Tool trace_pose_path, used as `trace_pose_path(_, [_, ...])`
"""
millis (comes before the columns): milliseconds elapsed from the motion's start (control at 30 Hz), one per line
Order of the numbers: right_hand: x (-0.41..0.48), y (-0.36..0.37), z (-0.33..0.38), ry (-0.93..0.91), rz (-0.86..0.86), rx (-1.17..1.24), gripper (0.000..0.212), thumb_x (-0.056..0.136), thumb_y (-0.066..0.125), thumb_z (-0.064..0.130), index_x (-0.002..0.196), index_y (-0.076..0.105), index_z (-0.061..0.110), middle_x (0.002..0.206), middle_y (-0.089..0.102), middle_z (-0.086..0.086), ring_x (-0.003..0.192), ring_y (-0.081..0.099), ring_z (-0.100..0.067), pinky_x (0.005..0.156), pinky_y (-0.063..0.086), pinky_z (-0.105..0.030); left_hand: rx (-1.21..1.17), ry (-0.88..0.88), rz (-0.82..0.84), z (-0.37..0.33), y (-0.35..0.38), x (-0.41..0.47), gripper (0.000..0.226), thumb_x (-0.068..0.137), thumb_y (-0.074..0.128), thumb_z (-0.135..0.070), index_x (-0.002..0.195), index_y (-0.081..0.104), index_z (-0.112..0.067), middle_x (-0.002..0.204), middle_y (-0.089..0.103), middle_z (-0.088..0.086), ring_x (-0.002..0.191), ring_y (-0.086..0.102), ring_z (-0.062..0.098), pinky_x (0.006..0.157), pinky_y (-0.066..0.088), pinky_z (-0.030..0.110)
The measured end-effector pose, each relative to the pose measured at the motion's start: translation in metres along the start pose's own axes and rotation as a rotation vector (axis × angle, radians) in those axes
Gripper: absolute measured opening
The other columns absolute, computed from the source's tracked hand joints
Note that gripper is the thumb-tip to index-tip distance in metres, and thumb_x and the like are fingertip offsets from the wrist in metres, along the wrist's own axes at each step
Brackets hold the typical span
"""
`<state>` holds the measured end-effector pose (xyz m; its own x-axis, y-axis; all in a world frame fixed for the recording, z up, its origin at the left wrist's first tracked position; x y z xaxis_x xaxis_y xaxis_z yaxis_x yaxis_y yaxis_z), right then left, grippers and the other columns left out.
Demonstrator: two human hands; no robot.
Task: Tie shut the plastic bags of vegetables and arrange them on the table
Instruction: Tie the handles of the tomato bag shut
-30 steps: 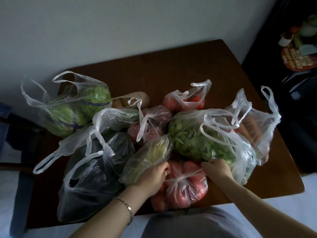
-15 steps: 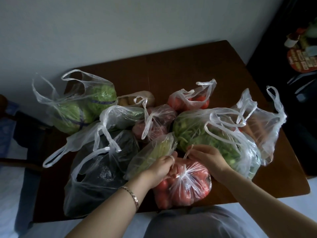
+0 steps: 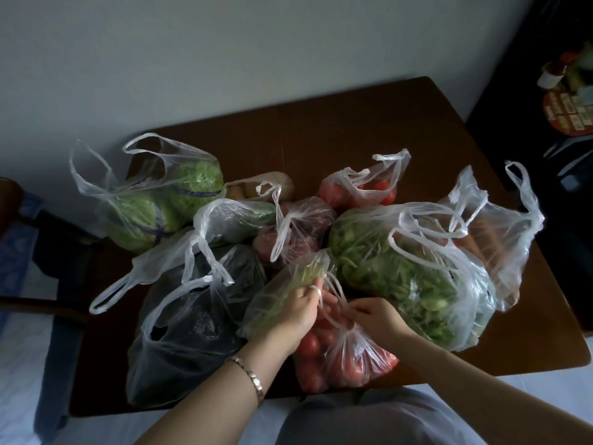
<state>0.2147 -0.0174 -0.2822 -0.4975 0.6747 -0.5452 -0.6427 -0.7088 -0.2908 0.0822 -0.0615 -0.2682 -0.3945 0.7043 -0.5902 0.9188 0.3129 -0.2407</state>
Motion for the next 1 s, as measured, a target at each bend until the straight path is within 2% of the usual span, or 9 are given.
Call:
trace_pose_path(67, [0.001, 0.005, 0.008, -0.044, 0.03, -0.118, 0.034, 0.087, 0.058, 0.014, 0.054, 0.062, 0.02, 0.044, 0.055, 0.009, 0.043, 0.044, 0.0, 0.049, 0.033, -0.013, 0.079, 0.089, -0.033, -0.009, -0.002, 0.0, 0.048, 0.098, 0.039, -0.03, 0.058, 0.063, -0.022, 0.058, 0.056, -0.003, 0.057, 0.052, 0.011, 0.056, 0.042, 0.022])
trace_pose_path(167, [0.002, 0.012, 0.017, -0.091, 0.086, -0.277, 0.019, 0.087, 0.053, 0.013, 0.076, 0.068, 0.009, 0.066, 0.064, -0.004, 0.064, 0.051, -0.012, 0.062, 0.038, -0.028, -0.032, 0.055, 0.092, -0.016, 0.013, -0.002, 0.04, 0.098, 0.04, -0.026, 0.067, 0.062, -0.014, 0.04, 0.045, -0.009, 0.041, 0.042, 0.01, 0.043, 0.034, 0.021])
trace_pose_path(300, [0.0, 0.014, 0.012, -0.095, 0.192, -0.433, 0.025, 0.086, 0.049, 0.015, 0.061, 0.05, 0.02, 0.064, 0.05, 0.004, 0.07, 0.049, -0.018, 0.063, 0.036, -0.029, -0.084, 0.041, 0.106, -0.022, 0.026, 0.002, 0.029, 0.098, 0.039, -0.016, 0.08, 0.062, -0.011, 0.053, 0.047, -0.002, 0.039, 0.053, 0.004, 0.047, 0.049, 0.022])
trace_pose_path(400, [0.002, 0.014, 0.003, -0.101, 0.15, -0.339, 0.025, 0.087, 0.057, 0.028, 0.075, 0.064, 0.007, 0.07, 0.062, -0.006, 0.067, 0.055, -0.021, 0.065, 0.044, -0.034, -0.043, 0.04, 0.086, -0.021, 0.026, 0.005, 0.023, 0.095, 0.042, -0.008, 0.112, 0.056, -0.009, 0.064, 0.051, -0.002, 0.056, 0.059, 0.008, 0.068, 0.052, 0.03])
trace_pose_path(500, [0.003, 0.009, -0.004, -0.004, 0.08, -0.052, 0.033, 0.088, 0.06, 0.019, 0.056, 0.059, 0.01, 0.057, 0.052, -0.001, 0.053, 0.044, -0.011, 0.057, 0.036, -0.026, 0.138, 0.094, 0.077, -0.016, 0.021, 0.001, 0.035, 0.09, 0.05, -0.011, 0.125, 0.046, -0.016, 0.08, 0.053, -0.009, 0.08, 0.055, 0.012, 0.077, 0.046, 0.026])
trace_pose_path(633, [0.003, 0.004, -0.007, 0.073, 0.062, 0.114, 0.018, 0.086, 0.061, 0.013, 0.076, 0.072, 0.002, 0.062, 0.056, -0.004, 0.051, 0.043, -0.005, 0.052, 0.033, -0.017, 0.417, 0.22, 0.18, -0.007, 0.023, -0.005, 0.031, 0.09, 0.052, -0.015, 0.121, 0.052, -0.016, 0.104, 0.058, -0.004, 0.094, 0.056, 0.011, 0.086, 0.046, 0.023])
trace_pose_path(700, [0.003, 0.0, -0.007, 0.077, 0.041, 0.131, 0.017, 0.085, 0.061, 0.009, 0.072, 0.071, 0.007, 0.062, 0.059, -0.005, 0.052, 0.045, -0.008, 0.05, 0.037, -0.015, 0.505, 0.282, 0.172, -0.005, 0.024, -0.006, 0.025, 0.091, 0.054, -0.02, 0.115, 0.058, -0.012, 0.112, 0.061, 0.002, 0.103, 0.058, 0.015, 0.091, 0.045, 0.024])
trace_pose_path(900, [0.0, -0.008, -0.01, 0.02, -0.113, 0.188, 0.031, 0.084, 0.062, 0.007, 0.056, 0.067, 0.018, 0.048, 0.059, 0.003, 0.045, 0.049, -0.005, 0.049, 0.04, -0.016, 0.508, 0.289, 0.142, 0.006, 0.025, -0.012, 0.028, 0.087, 0.061, -0.029, 0.107, 0.067, -0.011, 0.106, 0.069, 0.005, 0.098, 0.063, 0.015, 0.089, 0.049, 0.027])
trace_pose_path(1000, [-0.001, -0.008, -0.009, -0.008, -0.159, 0.18, 0.027, 0.084, 0.062, 0.007, 0.058, 0.068, 0.012, 0.046, 0.058, 0.004, 0.04, 0.049, 0.001, 0.047, 0.04, -0.012, 0.438, 0.249, 0.118, 0.011, 0.023, -0.015, 0.027, 0.083, 0.066, -0.031, 0.102, 0.07, -0.013, 0.1, 0.072, 0.004, 0.088, 0.063, 0.009, 0.076, 0.045, 0.016])
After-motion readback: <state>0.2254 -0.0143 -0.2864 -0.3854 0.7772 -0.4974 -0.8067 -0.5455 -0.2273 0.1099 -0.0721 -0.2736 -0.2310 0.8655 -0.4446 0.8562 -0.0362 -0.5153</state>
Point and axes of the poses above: each hand's wrist, its own x-axis towards the middle knuckle, its own y-axis out of the palm, z = x × y, the point moved 6 cm from there along x, towards the middle knuckle
